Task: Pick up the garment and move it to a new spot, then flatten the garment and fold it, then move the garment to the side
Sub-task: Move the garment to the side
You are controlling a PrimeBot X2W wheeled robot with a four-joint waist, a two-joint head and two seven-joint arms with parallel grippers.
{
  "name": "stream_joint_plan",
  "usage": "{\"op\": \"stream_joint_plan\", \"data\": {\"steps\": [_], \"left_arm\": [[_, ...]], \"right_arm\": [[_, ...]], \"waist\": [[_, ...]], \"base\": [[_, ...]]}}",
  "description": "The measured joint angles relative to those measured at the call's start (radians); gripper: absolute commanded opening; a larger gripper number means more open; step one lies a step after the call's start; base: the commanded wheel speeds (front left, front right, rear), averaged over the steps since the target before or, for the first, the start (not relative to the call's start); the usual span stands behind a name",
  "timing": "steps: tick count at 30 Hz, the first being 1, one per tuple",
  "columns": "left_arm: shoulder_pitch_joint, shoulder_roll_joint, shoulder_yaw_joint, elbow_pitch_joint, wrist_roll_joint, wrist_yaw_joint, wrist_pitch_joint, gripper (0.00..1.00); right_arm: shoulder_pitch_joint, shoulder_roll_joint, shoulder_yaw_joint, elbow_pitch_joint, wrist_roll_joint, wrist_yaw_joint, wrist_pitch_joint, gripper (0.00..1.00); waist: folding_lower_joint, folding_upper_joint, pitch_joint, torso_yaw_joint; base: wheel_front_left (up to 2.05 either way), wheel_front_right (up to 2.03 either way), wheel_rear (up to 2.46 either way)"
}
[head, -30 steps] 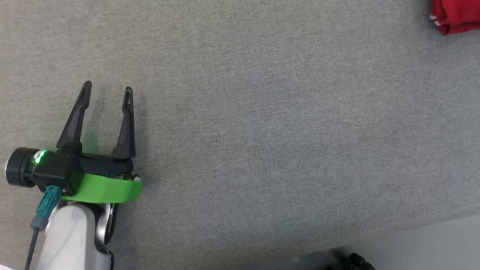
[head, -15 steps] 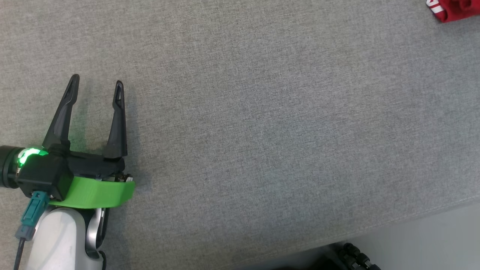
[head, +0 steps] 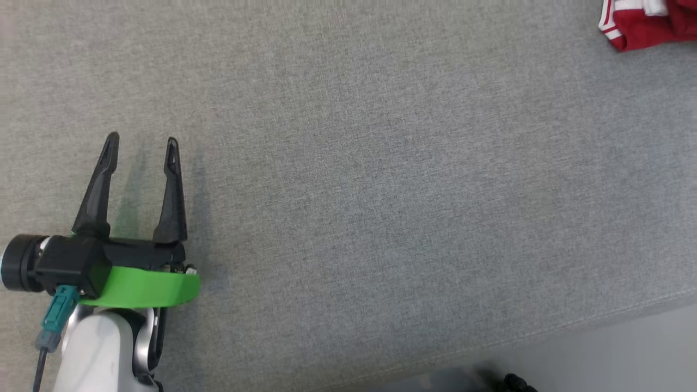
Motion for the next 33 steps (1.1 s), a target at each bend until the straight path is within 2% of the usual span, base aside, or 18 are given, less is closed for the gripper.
{"op": "stream_joint_plan", "data": {"steps": [11,20,33], "left_arm": [[0.068,-0.043,0.007,0.093,-0.036,0.015,-0.033,1.00],[0.120,-0.060,0.015,0.157,-0.062,0.022,-0.041,1.00],[0.189,-0.066,0.035,0.187,-0.066,0.022,-0.043,1.00]], "right_arm": [[0.240,0.129,-0.050,-0.199,0.033,0.000,-0.046,1.00],[0.528,0.255,-0.188,-0.391,0.002,0.000,-0.046,1.00],[0.932,0.395,-0.367,-0.599,-0.052,0.000,-0.047,1.00]], "waist": [[0.0000,0.0000,-0.163,0.049],[-0.0001,0.0000,-0.291,0.098],[-0.0001,0.0000,-0.441,0.148]], "base": [[0.00,0.00,0.00],[0.00,0.00,0.00],[0.00,0.00,0.00]]}}
